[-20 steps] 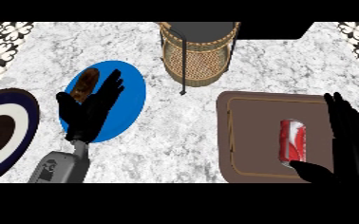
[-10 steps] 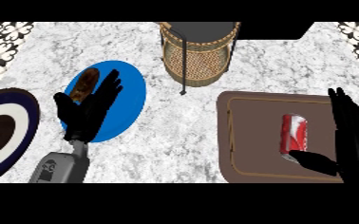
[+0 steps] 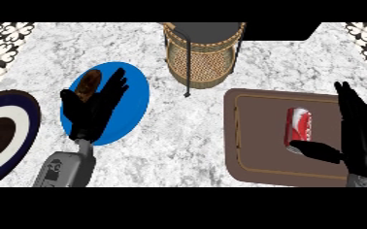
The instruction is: Pick the can from the tray and place it in the tiered basket
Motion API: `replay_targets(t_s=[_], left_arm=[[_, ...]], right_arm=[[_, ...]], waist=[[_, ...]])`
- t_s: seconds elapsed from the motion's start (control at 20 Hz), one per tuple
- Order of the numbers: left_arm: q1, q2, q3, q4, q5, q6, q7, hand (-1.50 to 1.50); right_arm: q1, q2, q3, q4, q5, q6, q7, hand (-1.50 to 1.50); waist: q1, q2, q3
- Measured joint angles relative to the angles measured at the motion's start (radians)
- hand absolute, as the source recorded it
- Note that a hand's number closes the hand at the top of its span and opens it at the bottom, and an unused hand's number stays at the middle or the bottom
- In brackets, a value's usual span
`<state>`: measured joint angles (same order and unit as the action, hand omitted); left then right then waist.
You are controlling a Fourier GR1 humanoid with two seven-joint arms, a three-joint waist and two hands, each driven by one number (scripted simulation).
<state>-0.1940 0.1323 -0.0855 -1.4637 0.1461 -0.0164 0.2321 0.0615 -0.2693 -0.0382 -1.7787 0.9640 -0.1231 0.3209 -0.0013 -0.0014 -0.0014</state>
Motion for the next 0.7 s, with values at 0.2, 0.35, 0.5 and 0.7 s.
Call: replay_targets(t_s=[0.2, 0.35, 0.5, 0.7], left_arm=[[0.002, 0.001, 0.020, -0.004, -0.001, -0.020, 0.008, 0.00], [0.004, -0.008, 0.026, -0.006, -0.010, -0.027, 0.016, 0.00], [0.024, -0.016, 0.023, -0.033, -0.026, -0.024, 0.020, 0.00], [0.038, -0.017, 0.032, -0.043, -0.028, -0.039, 0.015, 0.00]], right_arm=[[-0.048, 0.019, -0.017, 0.095, 0.006, -0.022, -0.035, -1.50], [-0.076, 0.024, -0.031, 0.127, 0.006, -0.015, -0.048, -1.50], [-0.112, 0.016, -0.056, 0.189, -0.003, -0.022, -0.080, -1.50], [-0.144, 0.010, -0.058, 0.266, -0.018, -0.017, -0.141, 1.50]], waist=[[0.001, 0.000, 0.000], [0.001, 0.000, 0.000], [0.002, 0.000, 0.000], [0.003, 0.000, 0.000]])
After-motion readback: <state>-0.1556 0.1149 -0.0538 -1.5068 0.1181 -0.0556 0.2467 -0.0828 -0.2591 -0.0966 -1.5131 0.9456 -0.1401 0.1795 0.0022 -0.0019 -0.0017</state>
